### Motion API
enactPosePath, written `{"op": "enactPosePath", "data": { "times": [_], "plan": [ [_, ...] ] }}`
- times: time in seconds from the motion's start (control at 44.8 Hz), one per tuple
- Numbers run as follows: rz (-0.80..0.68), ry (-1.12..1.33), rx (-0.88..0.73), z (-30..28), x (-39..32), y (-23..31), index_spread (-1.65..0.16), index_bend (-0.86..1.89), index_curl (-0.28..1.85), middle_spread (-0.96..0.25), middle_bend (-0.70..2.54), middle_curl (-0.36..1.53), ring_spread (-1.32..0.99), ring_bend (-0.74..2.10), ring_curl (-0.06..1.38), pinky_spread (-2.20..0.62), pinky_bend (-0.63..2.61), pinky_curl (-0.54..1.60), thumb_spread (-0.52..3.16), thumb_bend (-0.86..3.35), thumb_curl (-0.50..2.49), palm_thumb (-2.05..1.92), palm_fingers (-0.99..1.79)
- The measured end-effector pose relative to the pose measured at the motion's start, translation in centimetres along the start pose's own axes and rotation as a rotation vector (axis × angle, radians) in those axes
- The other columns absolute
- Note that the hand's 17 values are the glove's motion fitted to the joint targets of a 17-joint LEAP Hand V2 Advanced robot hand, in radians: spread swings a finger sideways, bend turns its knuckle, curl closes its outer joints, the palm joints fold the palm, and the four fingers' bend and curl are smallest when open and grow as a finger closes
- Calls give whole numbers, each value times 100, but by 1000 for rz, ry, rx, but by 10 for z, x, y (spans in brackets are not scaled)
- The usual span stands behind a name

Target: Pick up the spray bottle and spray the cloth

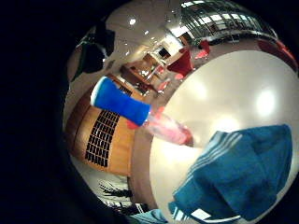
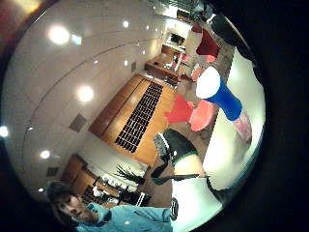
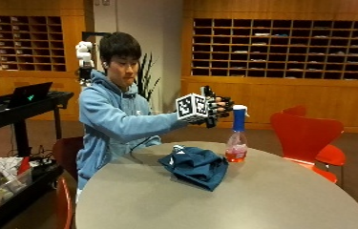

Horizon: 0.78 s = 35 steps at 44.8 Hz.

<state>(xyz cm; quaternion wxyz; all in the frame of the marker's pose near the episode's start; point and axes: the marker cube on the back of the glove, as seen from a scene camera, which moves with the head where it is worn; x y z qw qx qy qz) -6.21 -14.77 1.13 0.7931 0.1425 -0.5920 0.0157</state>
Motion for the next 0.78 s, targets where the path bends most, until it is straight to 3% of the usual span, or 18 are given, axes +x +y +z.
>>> {"op": "enactPosePath", "data": {
  "times": [0.313,0.782],
  "plan": [
    [-24,-42,44,-71,-5,36,-28,14,29,-13,23,40,-12,35,37,2,32,36,92,-3,38,69,70],
    [-15,-3,182,-127,67,95,-27,15,33,-16,23,42,-12,27,36,2,21,34,95,-2,39,74,82]
  ]
}}
